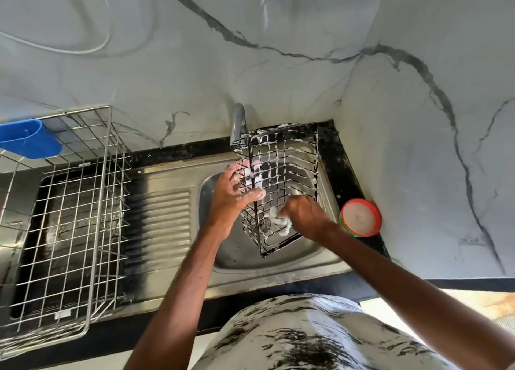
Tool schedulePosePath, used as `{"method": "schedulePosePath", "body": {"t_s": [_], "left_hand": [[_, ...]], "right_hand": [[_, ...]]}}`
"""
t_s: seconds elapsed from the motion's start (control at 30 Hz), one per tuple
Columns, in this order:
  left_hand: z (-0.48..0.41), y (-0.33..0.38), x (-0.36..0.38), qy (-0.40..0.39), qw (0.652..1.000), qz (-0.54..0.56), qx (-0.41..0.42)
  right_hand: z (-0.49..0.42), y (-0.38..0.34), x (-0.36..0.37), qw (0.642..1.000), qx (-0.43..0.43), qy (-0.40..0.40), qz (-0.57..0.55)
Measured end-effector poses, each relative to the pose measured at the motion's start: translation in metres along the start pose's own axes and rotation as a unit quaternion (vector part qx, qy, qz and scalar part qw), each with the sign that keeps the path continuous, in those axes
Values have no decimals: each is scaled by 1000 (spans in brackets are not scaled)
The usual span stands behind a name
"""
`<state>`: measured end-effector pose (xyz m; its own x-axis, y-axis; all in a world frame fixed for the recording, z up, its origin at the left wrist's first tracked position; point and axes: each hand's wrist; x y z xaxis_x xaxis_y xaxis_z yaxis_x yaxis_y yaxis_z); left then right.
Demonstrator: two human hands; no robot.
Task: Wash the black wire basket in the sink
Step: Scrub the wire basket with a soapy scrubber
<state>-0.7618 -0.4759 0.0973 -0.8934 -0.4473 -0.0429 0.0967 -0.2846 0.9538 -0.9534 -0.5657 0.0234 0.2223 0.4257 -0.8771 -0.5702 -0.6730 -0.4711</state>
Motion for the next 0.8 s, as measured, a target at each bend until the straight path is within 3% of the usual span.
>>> {"method": "schedulePosePath", "body": {"t_s": [0.1, 0.17, 0.27, 0.33, 0.47, 0.6, 0.73, 0.8], "left_hand": [[-1, -2, 0, 13, 1000, -14, -7], [-1, -2, 0, 11, 1000, -22, -5], [2, 0, 0, 8, 999, -48, -2], [2, 1, -1, 7, 999, -52, -4], [0, 0, -2, -1, 999, -40, -13], [2, 3, 4, 8, 999, -33, -12], [-1, 1, 5, 33, 997, -68, -24], [-3, 0, 2, 52, 994, -86, -31]], "right_hand": [[6, -2, 2, 1000, 17, 3, -3], [15, -18, 1, 999, -20, 8, -48], [26, -43, -5, 993, -51, -63, -84], [23, -35, 2, 995, -79, -59, -9], [15, 3, 8, 995, -10, -1, 103], [17, -3, 5, 981, 8, -43, 188], [37, -5, 9, 962, -30, -80, 260], [48, -8, 6, 966, -63, -52, 245]]}}
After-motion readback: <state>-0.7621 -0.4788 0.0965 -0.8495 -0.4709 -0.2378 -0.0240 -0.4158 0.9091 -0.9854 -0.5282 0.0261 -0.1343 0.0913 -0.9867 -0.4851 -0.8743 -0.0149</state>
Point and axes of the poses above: each hand's wrist, its own z-axis away from the middle knuckle, its own x-axis out of the palm, y = z × x, and after that the axes turned 1 degree about y, right-handed
